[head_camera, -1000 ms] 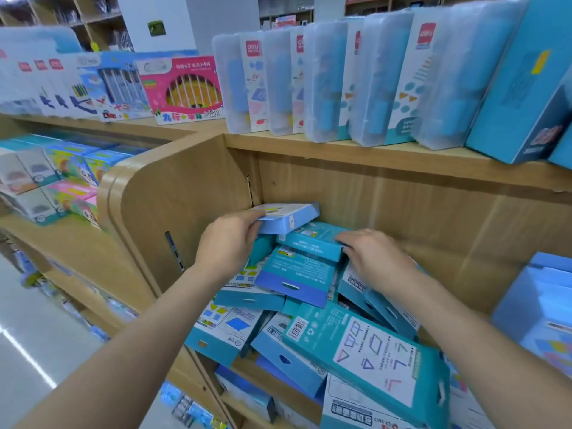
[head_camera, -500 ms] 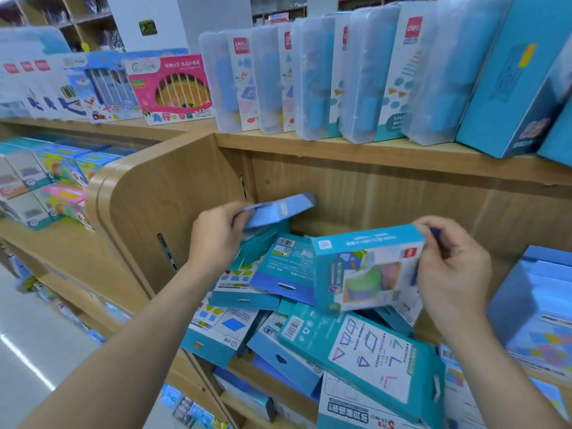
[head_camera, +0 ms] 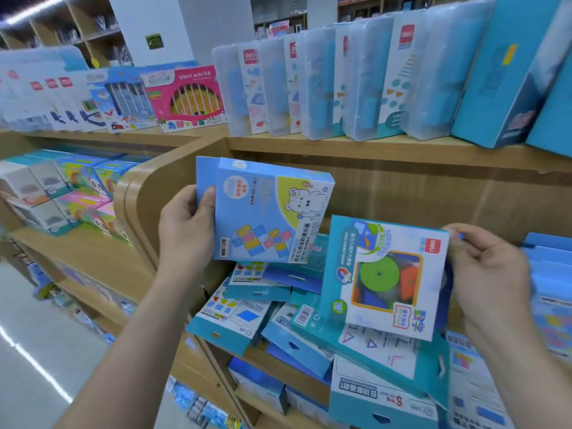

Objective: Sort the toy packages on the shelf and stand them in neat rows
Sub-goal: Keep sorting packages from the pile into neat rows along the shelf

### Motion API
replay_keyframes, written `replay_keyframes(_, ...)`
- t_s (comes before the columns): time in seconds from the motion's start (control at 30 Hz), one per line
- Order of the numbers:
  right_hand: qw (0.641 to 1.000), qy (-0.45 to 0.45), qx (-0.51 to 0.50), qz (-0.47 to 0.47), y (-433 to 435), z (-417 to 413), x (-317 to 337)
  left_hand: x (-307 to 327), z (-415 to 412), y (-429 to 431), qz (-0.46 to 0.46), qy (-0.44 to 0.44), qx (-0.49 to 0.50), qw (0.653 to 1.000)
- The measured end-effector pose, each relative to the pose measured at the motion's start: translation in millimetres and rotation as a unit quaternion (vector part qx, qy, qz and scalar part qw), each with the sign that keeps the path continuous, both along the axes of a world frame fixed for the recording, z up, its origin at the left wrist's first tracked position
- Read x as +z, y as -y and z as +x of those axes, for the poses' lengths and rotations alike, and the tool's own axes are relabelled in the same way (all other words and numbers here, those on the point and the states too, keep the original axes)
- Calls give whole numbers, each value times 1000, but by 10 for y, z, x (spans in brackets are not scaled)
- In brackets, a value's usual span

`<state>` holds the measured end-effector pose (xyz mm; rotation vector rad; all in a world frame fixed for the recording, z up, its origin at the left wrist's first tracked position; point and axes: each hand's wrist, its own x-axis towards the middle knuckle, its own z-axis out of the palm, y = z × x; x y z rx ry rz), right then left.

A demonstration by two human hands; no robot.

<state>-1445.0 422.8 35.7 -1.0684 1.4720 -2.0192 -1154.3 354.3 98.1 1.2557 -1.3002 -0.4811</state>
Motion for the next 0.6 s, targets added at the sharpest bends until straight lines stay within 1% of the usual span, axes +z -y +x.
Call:
replay_keyframes(0.1, 994, 42, 79, 59, -91, -9, -39, 42, 19, -90, -13, 1, 1, 1000)
replay_keyframes(0.17, 986, 60, 114, 109, -151, -37, -117, 71, -6, -156, -33, 9, -7, 999)
replay_keyframes(0.27, 972, 81, 126, 181, -255, -93, -265, 71, -100, -275, -59, 40, -20, 997)
replay_keyframes(0.33, 965, 95, 119, 211, -336, -125, -325, 50, -173, -337, -74, 66, -27, 995)
replay_keyframes(0.4, 962, 116, 114, 220, -443, -156, -324, 40, -260, -398, -92, 87, -43, 991)
replay_keyframes(0.5, 965, 140, 104, 198, -656, -268, -262, 68, -434, -483, -123, 109, -87, 983)
replay_keyframes(0.6, 978, 99, 82, 168, -969, -463, -163, 128, -678, -578, -144, 135, -144, 970)
